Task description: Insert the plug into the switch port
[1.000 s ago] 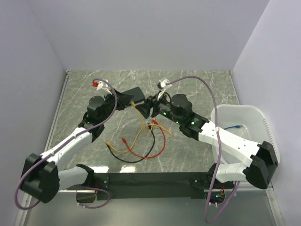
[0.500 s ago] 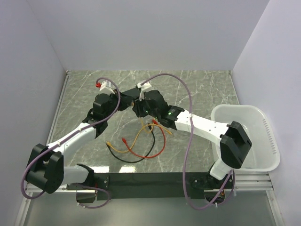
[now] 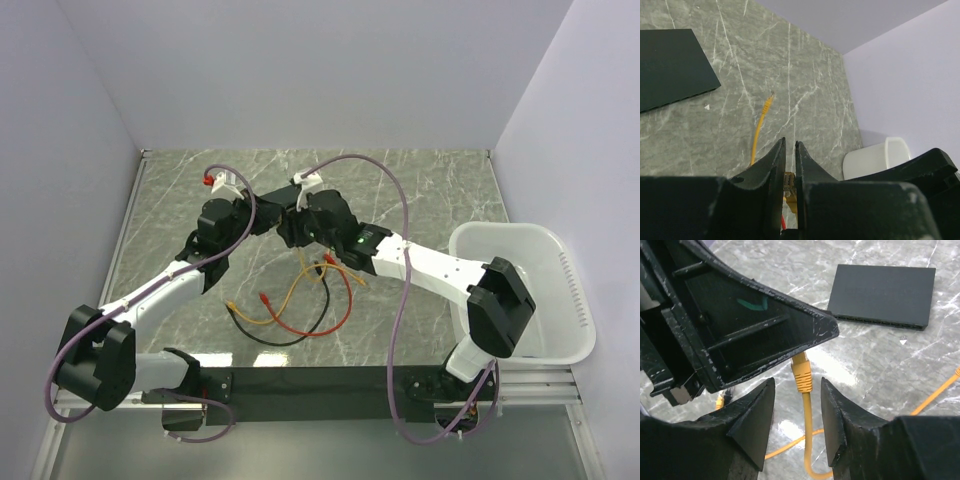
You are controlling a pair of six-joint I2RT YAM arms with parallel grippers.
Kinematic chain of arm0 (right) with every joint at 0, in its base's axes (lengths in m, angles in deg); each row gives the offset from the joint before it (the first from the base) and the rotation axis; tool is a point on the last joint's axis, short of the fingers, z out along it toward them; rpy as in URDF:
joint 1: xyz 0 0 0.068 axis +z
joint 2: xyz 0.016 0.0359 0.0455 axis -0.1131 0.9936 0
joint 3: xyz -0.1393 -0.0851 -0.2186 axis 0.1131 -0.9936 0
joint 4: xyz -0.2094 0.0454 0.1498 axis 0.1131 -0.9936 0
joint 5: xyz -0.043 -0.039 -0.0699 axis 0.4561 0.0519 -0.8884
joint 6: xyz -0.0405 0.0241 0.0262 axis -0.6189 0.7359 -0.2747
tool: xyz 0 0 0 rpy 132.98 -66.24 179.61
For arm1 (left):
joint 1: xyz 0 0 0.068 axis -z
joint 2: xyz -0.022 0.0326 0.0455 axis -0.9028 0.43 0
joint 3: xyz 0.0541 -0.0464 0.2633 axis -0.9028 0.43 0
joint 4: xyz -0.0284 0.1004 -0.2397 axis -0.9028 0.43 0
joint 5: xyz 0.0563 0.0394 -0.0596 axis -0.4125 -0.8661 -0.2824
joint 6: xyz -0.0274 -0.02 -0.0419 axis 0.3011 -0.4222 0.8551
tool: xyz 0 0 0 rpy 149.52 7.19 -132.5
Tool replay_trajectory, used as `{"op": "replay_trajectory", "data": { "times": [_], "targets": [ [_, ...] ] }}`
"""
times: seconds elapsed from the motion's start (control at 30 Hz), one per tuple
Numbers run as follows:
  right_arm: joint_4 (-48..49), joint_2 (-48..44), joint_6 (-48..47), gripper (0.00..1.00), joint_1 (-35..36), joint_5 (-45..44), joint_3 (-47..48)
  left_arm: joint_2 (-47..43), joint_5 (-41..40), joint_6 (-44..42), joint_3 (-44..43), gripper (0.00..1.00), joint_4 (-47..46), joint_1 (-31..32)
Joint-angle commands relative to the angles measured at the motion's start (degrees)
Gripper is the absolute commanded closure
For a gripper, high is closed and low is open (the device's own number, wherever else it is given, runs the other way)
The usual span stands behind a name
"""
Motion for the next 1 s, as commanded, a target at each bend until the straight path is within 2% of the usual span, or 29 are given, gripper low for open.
{"op": "replay_trajectory", "data": {
  "times": [0.0, 0.03, 0.1, 0.17, 0.43, 0.53, 0.6, 0.73, 0.83, 0.87, 0.97],
  "targets": [
    [5.06, -2.20, 2.80, 0.59, -2.45, 3.77, -0.23, -0.66, 1.67, -1.03, -0.50, 0.99, -4.14, -0.17],
    [5.33, -2.20, 2.82, 0.59, -2.47, 3.79, -0.23, -0.66, 1.68, -1.04, -0.49, 0.99, -4.14, -0.17],
    [5.77, -2.12, 3.78, 0.67, -3.43, 5.72, -0.84, -1.01, 1.68, -1.39, -0.41, 1.00, -4.23, -0.17],
    [7.08, -2.81, 4.39, 0.70, -3.78, 6.42, -1.72, -1.10, 1.51, -1.65, -0.40, 1.00, -4.15, -0.17],
    [8.05, -3.35, 5.19, 0.78, -4.66, 7.75, -2.87, -0.93, 2.30, -1.39, -0.05, 0.99, -5.11, -0.17],
    [8.41, -2.91, 5.45, 0.88, -4.66, 8.10, -3.22, -0.66, 2.21, -1.39, -0.32, 0.99, -5.29, -0.17],
    [8.41, -2.47, 5.63, 0.99, -4.67, 8.10, -3.31, -0.23, 2.38, -1.74, -0.58, 0.99, -5.02, -0.17],
    [8.14, -1.50, 5.37, 1.00, -4.75, 7.22, -3.22, 1.70, 1.07, -2.53, -2.51, 0.86, -3.44, -0.52],
    [7.09, -0.19, 4.93, 1.00, -4.66, 5.82, -2.78, 4.25, 1.07, -2.97, -4.00, 0.71, -3.88, -1.83],
    [6.57, 0.25, 4.67, 1.00, -4.66, 5.38, -1.91, 5.56, 1.15, -2.89, -4.44, 0.62, -3.97, -3.05],
    [2.53, 3.59, 3.87, 1.00, -4.66, 4.05, 1.59, 8.64, 2.73, -2.10, -5.85, 0.48, -5.28, -6.39]
  ]
}}
